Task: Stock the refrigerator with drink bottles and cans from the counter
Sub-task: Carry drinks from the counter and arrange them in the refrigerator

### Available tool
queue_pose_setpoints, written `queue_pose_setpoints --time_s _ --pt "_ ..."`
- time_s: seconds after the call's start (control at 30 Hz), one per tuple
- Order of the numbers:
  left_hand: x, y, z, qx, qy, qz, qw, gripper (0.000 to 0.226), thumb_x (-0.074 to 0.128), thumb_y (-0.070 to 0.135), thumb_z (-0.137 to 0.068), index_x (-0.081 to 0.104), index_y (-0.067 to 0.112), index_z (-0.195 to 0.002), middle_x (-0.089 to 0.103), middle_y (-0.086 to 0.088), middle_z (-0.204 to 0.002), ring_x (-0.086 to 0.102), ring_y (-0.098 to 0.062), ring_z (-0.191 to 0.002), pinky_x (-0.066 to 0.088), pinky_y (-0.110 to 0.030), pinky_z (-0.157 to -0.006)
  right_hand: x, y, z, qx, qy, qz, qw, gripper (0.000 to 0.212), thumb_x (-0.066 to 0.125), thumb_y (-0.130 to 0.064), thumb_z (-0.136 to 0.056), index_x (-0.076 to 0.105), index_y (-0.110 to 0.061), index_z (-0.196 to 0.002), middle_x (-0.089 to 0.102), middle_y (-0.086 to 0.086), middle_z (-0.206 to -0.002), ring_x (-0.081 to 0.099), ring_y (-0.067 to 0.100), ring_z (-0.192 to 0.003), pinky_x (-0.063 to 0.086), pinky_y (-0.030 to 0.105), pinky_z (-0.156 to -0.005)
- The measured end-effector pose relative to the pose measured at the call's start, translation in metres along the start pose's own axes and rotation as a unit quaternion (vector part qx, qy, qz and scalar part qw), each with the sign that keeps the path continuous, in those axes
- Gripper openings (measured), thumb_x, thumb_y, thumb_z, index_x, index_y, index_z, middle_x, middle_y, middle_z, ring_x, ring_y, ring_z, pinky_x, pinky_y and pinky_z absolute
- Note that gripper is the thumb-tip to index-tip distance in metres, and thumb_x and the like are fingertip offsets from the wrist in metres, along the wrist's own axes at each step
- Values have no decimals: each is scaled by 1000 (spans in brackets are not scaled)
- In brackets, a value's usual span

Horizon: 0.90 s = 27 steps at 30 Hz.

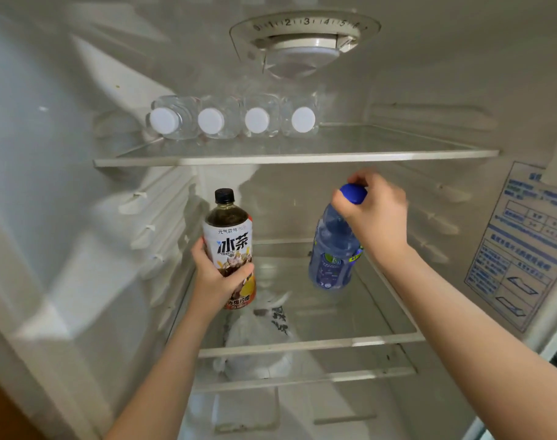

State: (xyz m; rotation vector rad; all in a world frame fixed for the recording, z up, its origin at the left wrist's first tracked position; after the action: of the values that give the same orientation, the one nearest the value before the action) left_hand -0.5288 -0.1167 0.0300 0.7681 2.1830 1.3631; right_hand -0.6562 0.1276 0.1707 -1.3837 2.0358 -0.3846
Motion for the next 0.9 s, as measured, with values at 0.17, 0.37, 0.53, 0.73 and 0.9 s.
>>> queue_pose_setpoints --time_s 0.17,0.37,0.53,0.73,0.9 --pt "2 4 3 20 14 -31 999 85 80 -2 -67 27 26 -128 52 0 -125 55 -15 -114 47 -36 -93 24 18 -23 74 -30 -12 997 26 64 -32 -83 63 -16 -103 67 5 -96 59 26 -90 39 25 -74" --pt "0 9 4 57 15 -50 997 86 75 -3 -71 28 41 -129 51 10 -124 50 -4 -117 44 -27 -93 47 32 -24 61 -96 -8 994 44 62 -25 -86 52 -18 -128 60 7 -119 55 28 -108 44 32 -89" --pt "-4 -7 -1 -3 -41 -16 999 90 68 -4 -81 6 14 -145 41 2 -134 45 -14 -125 42 -30 -97 58 50 -9 107 -146 -130 975 88 76 -12 -73 25 -16 -145 46 -11 -116 55 5 -93 41 5 -72" --pt "0 -13 -6 12 6 -7 1000 85 69 2 -77 15 10 -142 45 -5 -136 48 -17 -124 41 -40 -105 87 100 56 173 -198 -120 957 79 80 -4 -64 35 -17 -129 61 -2 -114 62 22 -103 51 37 -86" --pt "10 -21 -23 48 84 -67 993 86 70 -7 -76 15 -4 -141 38 -21 -139 44 -29 -128 36 -44 -108 93 111 62 174 -128 -59 975 76 85 -26 -62 43 -18 -125 63 -3 -113 63 18 -96 48 30 -76"
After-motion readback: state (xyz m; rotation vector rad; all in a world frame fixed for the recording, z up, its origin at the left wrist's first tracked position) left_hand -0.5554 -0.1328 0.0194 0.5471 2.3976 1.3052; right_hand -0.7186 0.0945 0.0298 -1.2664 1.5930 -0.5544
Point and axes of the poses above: each hand's wrist, its own z-axis away from the middle knuckle, its own x-axis out of the palm, y = z × x, the point moved 6 cm from there along -z, towards the middle knuckle
